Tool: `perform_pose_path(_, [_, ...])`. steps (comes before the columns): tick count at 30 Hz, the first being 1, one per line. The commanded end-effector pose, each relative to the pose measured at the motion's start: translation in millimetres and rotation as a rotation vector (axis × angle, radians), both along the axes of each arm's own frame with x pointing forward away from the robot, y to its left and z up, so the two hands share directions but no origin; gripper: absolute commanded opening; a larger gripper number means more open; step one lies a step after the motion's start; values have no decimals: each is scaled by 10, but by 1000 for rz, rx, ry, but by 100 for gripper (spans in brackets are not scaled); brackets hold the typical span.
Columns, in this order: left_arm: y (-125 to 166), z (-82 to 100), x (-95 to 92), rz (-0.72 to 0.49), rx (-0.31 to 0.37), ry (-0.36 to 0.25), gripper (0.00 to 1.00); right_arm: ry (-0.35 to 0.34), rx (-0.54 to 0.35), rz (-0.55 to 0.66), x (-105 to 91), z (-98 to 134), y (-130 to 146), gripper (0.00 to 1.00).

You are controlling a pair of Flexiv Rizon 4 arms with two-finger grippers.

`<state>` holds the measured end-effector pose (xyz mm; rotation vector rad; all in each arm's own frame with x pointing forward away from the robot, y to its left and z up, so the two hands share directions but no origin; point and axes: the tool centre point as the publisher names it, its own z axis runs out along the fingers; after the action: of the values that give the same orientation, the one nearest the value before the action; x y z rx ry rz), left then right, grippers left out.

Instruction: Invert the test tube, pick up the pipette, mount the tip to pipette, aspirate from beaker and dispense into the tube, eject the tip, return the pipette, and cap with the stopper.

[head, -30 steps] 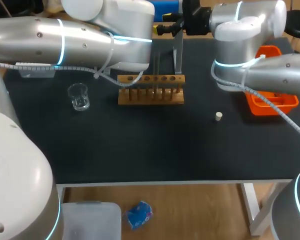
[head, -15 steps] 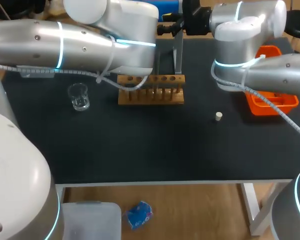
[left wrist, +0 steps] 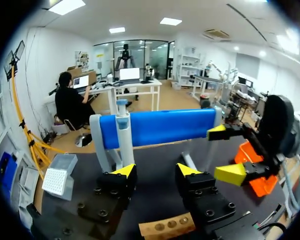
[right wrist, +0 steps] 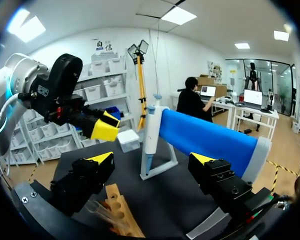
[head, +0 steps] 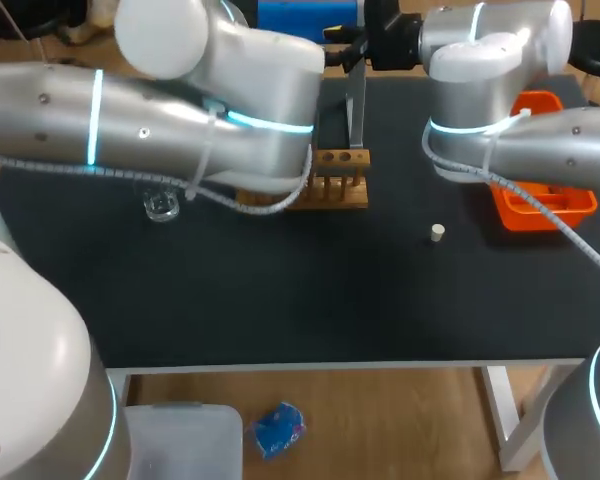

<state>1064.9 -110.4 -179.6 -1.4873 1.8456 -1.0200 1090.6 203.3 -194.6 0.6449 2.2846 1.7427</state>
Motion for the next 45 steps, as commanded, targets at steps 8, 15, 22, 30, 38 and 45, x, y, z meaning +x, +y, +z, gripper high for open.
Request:
perform_pose_path(8, [61, 222, -850, -371, -161, -192, 49, -68, 89, 117, -436, 241, -326, 100])
perform_pose_path(15, [-107, 372, -1165, -630, -285, -263, 50, -109, 189, 276, -800, 372, -416, 100])
perform_pose_path(22, [-151, 444, -1329, -720, -277, -277, 100, -120, 200, 338, -896, 420, -442, 100])
perform_pose_path(30, [-151, 444, -1329, -720, -277, -277, 100, -120, 200, 338, -896, 420, -442, 100])
perform_pose_path(38, [-151, 444, -1329, -720, -277, -277, 100, -120, 200, 338, -896, 420, -442, 100])
perform_pose_path(45, [-36, 361, -1295, -851, -104, -240, 100, -114, 203, 327, -961, 393, -547, 100])
